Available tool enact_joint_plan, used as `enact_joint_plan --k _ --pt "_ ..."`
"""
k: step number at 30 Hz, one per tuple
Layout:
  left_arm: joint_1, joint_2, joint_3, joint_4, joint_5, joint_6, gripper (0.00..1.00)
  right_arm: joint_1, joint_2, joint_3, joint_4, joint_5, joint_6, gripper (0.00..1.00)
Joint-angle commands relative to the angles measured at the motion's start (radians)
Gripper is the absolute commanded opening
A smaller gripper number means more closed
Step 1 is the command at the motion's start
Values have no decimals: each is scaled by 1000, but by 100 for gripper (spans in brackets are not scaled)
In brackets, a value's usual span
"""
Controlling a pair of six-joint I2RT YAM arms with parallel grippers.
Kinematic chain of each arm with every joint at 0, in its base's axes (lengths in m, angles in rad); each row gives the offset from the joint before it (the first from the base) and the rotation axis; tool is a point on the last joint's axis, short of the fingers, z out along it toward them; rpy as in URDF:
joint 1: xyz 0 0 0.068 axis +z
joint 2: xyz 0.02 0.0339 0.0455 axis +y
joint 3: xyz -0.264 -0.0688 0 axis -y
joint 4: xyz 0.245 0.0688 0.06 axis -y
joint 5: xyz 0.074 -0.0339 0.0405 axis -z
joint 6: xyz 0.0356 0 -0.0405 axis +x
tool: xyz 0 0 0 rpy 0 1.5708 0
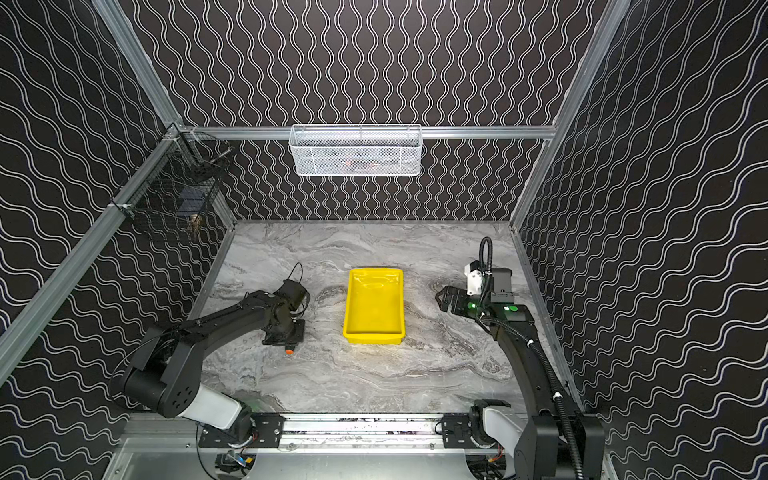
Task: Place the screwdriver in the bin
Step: 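Close the left gripper on the black-and-orange screwdriver handle, then lift the screwdriver with the left gripper and carry it over the yellow bin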
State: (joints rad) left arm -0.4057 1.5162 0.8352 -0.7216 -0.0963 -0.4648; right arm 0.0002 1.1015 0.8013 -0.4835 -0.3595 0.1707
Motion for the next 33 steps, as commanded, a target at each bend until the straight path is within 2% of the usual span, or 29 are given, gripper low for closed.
enact_joint_plan --k 1,11,18,24,33 --pt "-5 -20 10 -22 -12 -3 5 1 -5 9 16 -1 -8 99" --pt "-22 -69 57 -87 -36 -5 4 1 -1 14 19 -10 -8 99" --pt "-68 -115 150 -159 -63 -15 3 1 4 15 29 -15 -9 99" --pt "-148 -98 289 -210 -93 -10 3 1 13 13 36 -29 -8 99" --pt "-357 105 603 -232 -147 23 2 1 14 21 27 -21 -14 99"
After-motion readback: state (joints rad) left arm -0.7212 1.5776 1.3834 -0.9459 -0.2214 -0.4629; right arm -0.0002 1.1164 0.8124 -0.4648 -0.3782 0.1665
